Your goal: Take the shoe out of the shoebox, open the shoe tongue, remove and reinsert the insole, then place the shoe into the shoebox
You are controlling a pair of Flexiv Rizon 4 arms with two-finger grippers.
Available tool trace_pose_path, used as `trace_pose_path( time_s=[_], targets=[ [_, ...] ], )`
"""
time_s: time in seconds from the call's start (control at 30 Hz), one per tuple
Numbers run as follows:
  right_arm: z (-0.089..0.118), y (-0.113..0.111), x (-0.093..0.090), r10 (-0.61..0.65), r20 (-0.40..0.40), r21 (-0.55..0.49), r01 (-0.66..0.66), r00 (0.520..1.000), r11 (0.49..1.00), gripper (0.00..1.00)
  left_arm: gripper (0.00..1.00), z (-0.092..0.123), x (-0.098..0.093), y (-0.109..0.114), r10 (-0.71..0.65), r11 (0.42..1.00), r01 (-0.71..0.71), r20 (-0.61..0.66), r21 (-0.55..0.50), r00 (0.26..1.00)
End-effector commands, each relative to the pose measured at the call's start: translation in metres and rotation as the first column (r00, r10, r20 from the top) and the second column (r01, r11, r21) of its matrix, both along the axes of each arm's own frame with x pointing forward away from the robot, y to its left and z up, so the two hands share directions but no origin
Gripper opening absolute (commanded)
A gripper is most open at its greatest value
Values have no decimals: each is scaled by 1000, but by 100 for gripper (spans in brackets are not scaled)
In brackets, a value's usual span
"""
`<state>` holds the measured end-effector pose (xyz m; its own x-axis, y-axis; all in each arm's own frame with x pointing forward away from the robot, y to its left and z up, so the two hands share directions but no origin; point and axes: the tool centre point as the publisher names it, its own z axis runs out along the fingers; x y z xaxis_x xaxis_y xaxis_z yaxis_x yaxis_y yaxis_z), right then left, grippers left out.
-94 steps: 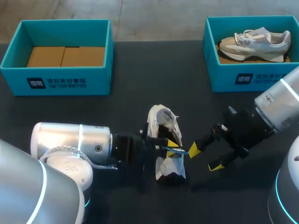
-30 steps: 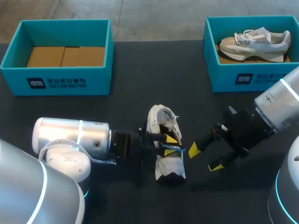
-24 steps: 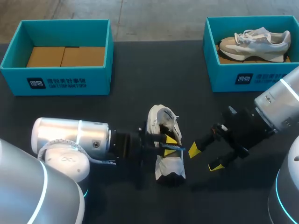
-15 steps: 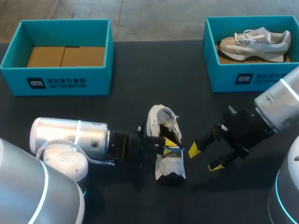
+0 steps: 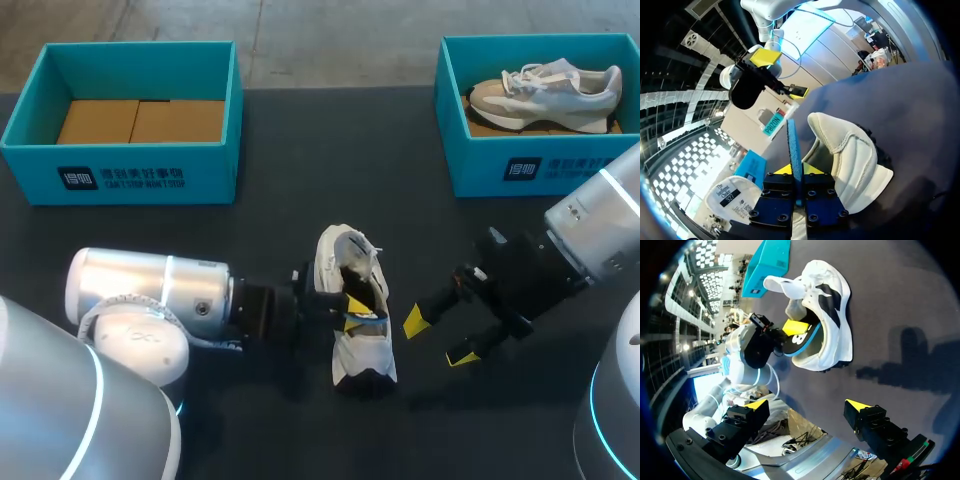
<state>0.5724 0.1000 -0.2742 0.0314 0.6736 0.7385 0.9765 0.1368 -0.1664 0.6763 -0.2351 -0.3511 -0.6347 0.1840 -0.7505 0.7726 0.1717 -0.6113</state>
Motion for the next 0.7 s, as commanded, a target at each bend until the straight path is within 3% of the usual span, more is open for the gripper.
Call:
trace_pose_path(
  time_s=[0.03, 0.33, 0.37, 0.4, 0.47, 0.7],
  targets=[
    [0, 1, -1, -3, 2, -1, 3, 1000, 1000, 100, 0, -6, 6, -6, 5, 1000, -5, -3, 12, 1000],
    [0, 1, -1, -3, 2, -1, 3, 1000, 1000, 100, 0, -8, 7, -7, 6, 1000, -6, -4, 29, 1000],
    [0, 1, -1, -3, 2, -1, 3, 1000, 1000, 100, 19, -7, 6, -7, 3, 1000, -3, -7, 26, 1000],
    [0, 1, -1, -3, 2, -1, 3, 1000, 1000, 100, 31, -5, 5, -7, 2, 1000, -1, -8, 24, 1000],
    [0, 1, -1, -3, 2, -1, 3, 1000, 1000, 100, 37, -3, 3, -6, -2, 1000, 3, -8, 15, 1000],
    [0, 1, -1, -3, 2, -1, 3, 1000, 1000, 100, 33, 9, -8, -5, -39, 999, 39, -12, -16, 999]
  ],
)
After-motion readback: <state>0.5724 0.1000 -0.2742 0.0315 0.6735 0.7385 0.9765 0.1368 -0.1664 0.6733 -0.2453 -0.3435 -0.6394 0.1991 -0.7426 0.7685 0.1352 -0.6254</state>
